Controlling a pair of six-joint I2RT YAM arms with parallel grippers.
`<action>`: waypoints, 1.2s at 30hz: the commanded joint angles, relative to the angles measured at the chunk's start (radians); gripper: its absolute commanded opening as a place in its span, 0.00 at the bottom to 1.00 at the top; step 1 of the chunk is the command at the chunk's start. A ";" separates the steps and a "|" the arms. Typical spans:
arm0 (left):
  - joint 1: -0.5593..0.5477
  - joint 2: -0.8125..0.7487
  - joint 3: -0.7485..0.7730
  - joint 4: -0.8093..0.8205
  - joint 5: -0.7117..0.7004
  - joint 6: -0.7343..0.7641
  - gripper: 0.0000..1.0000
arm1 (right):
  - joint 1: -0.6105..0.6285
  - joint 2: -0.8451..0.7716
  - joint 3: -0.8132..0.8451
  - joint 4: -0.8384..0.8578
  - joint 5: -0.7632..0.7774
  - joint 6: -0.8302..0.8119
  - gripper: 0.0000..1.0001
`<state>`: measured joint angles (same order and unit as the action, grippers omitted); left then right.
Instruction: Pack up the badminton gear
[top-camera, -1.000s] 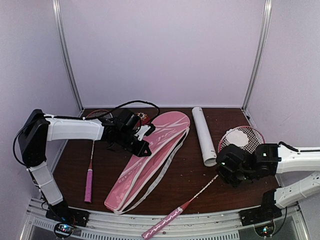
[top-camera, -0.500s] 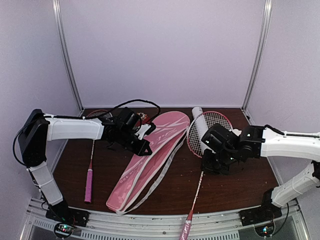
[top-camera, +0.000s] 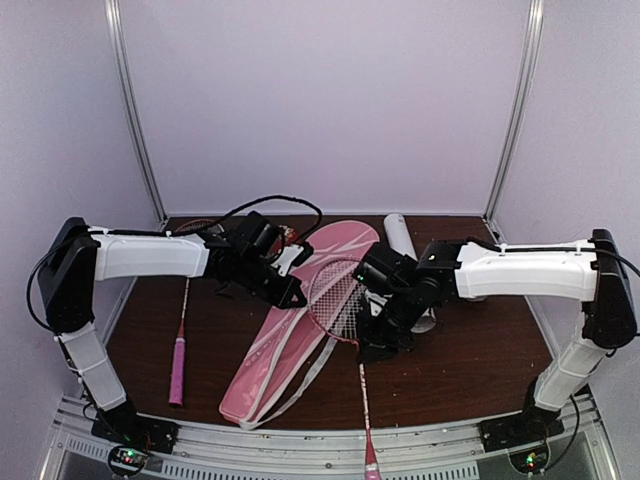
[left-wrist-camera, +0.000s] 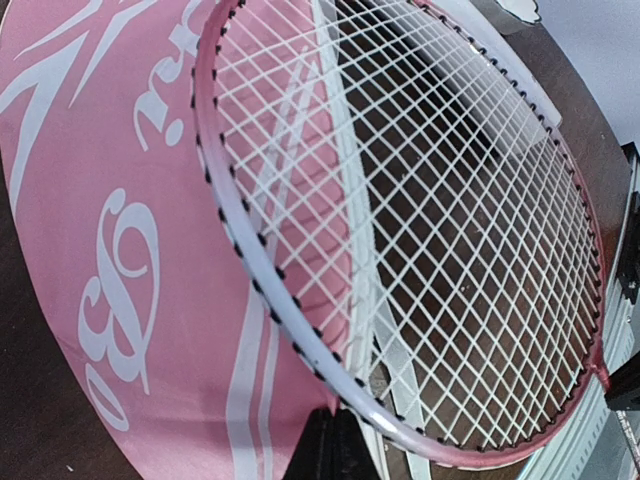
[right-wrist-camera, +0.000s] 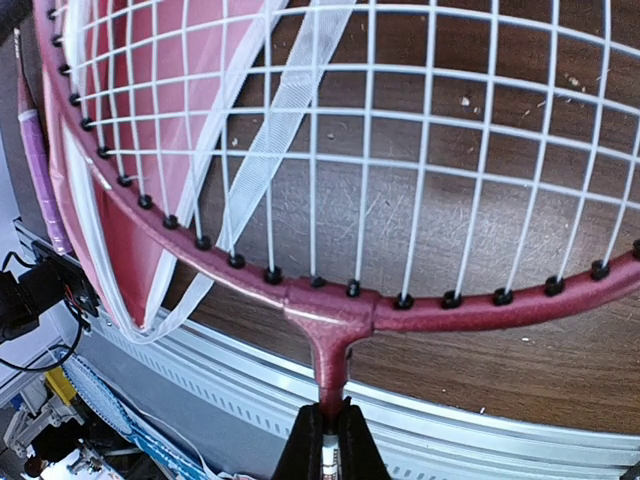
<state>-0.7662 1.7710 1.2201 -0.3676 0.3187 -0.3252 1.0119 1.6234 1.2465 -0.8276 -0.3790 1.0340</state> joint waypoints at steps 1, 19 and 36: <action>0.008 -0.007 0.041 0.037 0.013 -0.004 0.00 | 0.000 0.014 0.005 0.001 -0.094 -0.014 0.00; 0.008 -0.002 0.064 0.020 0.010 -0.003 0.00 | 0.050 -0.073 -0.164 0.009 -0.091 -0.019 0.00; -0.013 -0.008 0.016 0.042 0.069 0.047 0.00 | -0.125 0.191 0.148 0.040 -0.104 -0.119 0.00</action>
<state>-0.7685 1.7729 1.2434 -0.3660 0.3473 -0.3157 0.9131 1.7924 1.3319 -0.8169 -0.4671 0.9447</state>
